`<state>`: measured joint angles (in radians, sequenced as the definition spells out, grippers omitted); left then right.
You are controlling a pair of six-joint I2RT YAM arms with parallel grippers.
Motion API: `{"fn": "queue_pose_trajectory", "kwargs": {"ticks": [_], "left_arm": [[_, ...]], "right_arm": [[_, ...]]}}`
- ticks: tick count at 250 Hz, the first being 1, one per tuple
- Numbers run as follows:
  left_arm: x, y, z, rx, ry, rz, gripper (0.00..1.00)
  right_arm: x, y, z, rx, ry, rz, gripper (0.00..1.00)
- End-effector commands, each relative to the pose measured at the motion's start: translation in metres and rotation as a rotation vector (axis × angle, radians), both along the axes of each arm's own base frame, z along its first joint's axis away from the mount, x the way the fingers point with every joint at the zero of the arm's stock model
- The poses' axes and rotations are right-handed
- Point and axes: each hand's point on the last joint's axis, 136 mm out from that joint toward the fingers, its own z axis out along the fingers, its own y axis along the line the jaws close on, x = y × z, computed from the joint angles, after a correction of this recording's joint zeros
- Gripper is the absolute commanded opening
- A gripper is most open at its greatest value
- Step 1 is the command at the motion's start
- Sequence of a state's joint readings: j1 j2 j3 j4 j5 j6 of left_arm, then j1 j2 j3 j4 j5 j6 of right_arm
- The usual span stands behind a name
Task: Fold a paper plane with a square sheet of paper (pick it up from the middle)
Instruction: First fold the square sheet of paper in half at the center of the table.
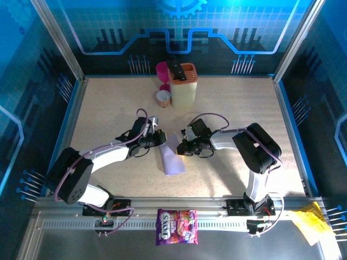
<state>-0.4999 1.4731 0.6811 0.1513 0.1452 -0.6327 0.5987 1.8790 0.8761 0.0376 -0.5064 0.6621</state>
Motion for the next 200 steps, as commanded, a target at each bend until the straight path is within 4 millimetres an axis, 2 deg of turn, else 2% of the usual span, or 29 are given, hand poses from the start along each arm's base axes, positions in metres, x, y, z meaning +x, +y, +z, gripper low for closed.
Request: {"fn": "queue_pose_trajectory", "kwargs": {"ticks": [1,83,149,177,200], "left_arm": [[0.007,-0.007,-0.005,-0.002,-0.004,-0.049,0.04],[0.024,0.012,-0.039,0.03,0.03,0.027,0.02],[0.023,0.024,-0.07,0.06,0.078,0.069,0.0],[0.022,0.029,-0.075,0.059,0.087,0.087,0.0],[0.022,0.028,-0.067,0.045,0.072,0.079,0.0]], "right_arm": [[-0.03,-0.059,-0.088,-0.329,0.108,-0.064,0.0],[-0.033,-0.061,-0.09,-0.33,0.113,-0.063,0.0],[-0.035,-0.062,-0.092,-0.329,0.118,-0.064,0.0],[-0.036,-0.063,-0.092,-0.33,0.119,-0.064,0.0],[-0.036,-0.063,-0.092,-0.331,0.118,-0.065,0.0]]}}
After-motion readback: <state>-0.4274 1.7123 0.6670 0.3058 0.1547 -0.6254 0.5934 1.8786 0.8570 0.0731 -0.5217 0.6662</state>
